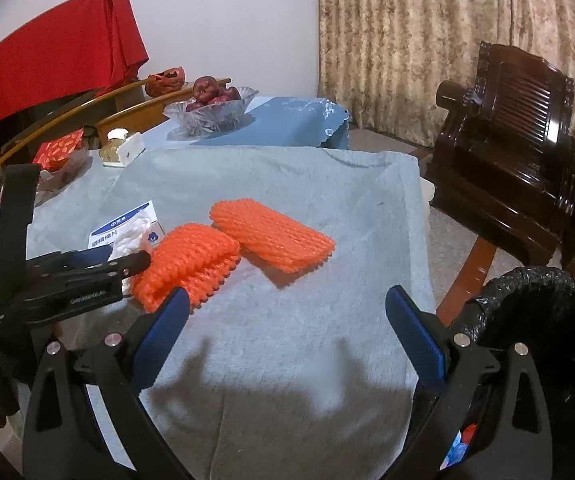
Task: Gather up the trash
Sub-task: 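Grasp the white tissue with the left gripper while the right grasps an orange foam net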
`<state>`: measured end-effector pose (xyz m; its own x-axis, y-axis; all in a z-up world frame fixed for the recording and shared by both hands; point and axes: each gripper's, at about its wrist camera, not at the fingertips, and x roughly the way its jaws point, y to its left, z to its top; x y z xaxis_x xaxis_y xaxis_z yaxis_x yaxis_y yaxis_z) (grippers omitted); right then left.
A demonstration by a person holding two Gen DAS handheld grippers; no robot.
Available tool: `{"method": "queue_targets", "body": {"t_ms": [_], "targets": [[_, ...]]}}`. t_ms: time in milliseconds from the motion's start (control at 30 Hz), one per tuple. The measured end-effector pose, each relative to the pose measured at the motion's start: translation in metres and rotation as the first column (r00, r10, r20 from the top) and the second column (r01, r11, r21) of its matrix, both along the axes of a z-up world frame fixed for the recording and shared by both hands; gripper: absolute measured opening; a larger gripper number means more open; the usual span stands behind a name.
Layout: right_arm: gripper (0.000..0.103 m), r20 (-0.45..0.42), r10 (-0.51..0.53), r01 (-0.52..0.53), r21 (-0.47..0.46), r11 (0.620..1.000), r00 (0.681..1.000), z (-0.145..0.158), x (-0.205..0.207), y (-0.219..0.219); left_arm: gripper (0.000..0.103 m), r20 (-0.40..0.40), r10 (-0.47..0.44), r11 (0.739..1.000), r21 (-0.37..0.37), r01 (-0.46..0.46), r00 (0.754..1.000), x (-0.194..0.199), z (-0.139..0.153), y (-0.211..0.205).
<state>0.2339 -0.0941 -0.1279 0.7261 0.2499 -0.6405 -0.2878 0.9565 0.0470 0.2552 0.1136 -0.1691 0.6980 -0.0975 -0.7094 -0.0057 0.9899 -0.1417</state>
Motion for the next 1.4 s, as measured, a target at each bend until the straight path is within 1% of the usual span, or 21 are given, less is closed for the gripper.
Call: {"method": "queue_targets", "body": {"t_ms": [67, 167, 233, 367, 500, 700, 867, 967, 1000, 1133, 1167, 1200, 1233, 1267, 1300, 1333, 1367, 1400], "targets": [[0.096, -0.004, 0.002, -0.002, 0.003, 1.0, 1.0, -0.001, 0.001, 0.001, 0.039, -0.005, -0.007, 1.0, -0.019, 0.007, 1.0, 0.001, -0.001, 0.0], [0.096, -0.003, 0.014, -0.014, 0.005, 1.0, 1.0, -0.001, 0.001, 0.006, 0.027, -0.008, -0.009, 0.999, -0.041, 0.008, 1.0, -0.002, 0.001, 0.004], [0.096, -0.001, 0.028, -0.028, 0.004, 1.0, 1.0, 0.0, 0.001, 0.011, 0.025, -0.002, -0.006, 0.999, -0.049, 0.006, 1.0, -0.006, 0.004, 0.006], [0.096, 0.003, 0.051, -0.051, 0.008, 0.999, 0.999, 0.002, 0.001, 0.022, 0.025, 0.019, 0.007, 0.997, -0.072, -0.005, 1.0, -0.023, 0.015, 0.013], [0.096, 0.007, 0.078, -0.078, 0.009, 0.997, 0.997, 0.003, 0.0, 0.035, 0.025, 0.031, 0.014, 0.999, -0.032, -0.013, 0.999, -0.043, 0.022, 0.021], [0.096, 0.003, 0.112, -0.112, 0.013, 0.994, 0.994, -0.001, 0.003, 0.064, 0.025, 0.022, 0.056, 0.998, 0.005, -0.056, 0.998, -0.062, 0.02, 0.043], [0.095, -0.029, 0.131, -0.131, 0.002, 0.991, 0.991, -0.014, 0.011, 0.094, 0.025, 0.016, 0.096, 0.995, 0.005, -0.096, 0.995, -0.066, 0.018, 0.061], [0.095, -0.043, 0.132, -0.133, -0.017, 0.991, 0.99, -0.022, 0.016, 0.107, 0.025, 0.015, 0.101, 0.995, -0.002, -0.101, 0.995, -0.069, 0.016, 0.067], [0.093, -0.055, 0.134, -0.135, -0.023, 0.991, 0.99, -0.026, 0.018, 0.111, 0.025, 0.016, 0.101, 0.995, -0.003, -0.101, 0.995, -0.07, 0.016, 0.068], [0.075, -0.105, 0.141, -0.146, -0.035, 0.989, 0.984, -0.039, 0.023, 0.12, 0.025, 0.016, 0.105, 0.994, -0.011, -0.105, 0.994, -0.071, 0.015, 0.071], [0.072, -0.116, 0.146, -0.151, -0.036, 0.988, 0.983, -0.041, 0.023, 0.121, 0.025, 0.015, 0.105, 0.994, -0.014, -0.104, 0.994, -0.071, 0.015, 0.072], [0.064, -0.127, 0.15, -0.156, -0.038, 0.987, 0.98, -0.043, 0.023, 0.122, 0.025, 0.014, 0.103, 0.995, -0.015, -0.103, 0.995, -0.071, 0.014, 0.072], [0.059, -0.13, 0.156, -0.162, -0.036, 0.986, 0.979, -0.044, 0.022, 0.122, 0.025, 0.014, 0.102, 0.995, -0.014, -0.102, 0.995, -0.071, 0.014, 0.071], [0.057, -0.13, 0.163, -0.169, -0.032, 0.985, 0.978, -0.044, 0.021, 0.121, 0.025, 0.014, 0.102, 0.995, -0.014, -0.102, 0.995, -0.072, 0.014, 0.07], [0.048, -0.131, 0.172, -0.177, -0.026, 0.984, 0.976, -0.043, 0.02, 0.12, 0.025, 0.013, 0.101, 0.995, -0.015, -0.101, 0.995, -0.072, 0.014, 0.07], [0.043, -0.132, 0.178, -0.182, -0.023, 0.983, 0.975, -0.042, 0.02, 0.118, 0.025, 0.012, 0.1, 0.995, -0.016, -0.1, 0.995, -0.072, 0.013, 0.069], [0.04, -0.129, 0.186, -0.19, -0.019, 0.982, 0.974, -0.039, 0.019, 0.117, 0.025, 0.012, 0.099, 0.995, -0.017, -0.099, 0.995, -0.072, 0.014, 0.068], [0.033, -0.127, 0.192, -0.195, -0.014, 0.981, 0.973, -0.037, 0.018, 0.114, 0.025, 0.012, 0.099, 0.995, -0.017, -0.098, 0.995, -0.072, 0.014, 0.068]]}}
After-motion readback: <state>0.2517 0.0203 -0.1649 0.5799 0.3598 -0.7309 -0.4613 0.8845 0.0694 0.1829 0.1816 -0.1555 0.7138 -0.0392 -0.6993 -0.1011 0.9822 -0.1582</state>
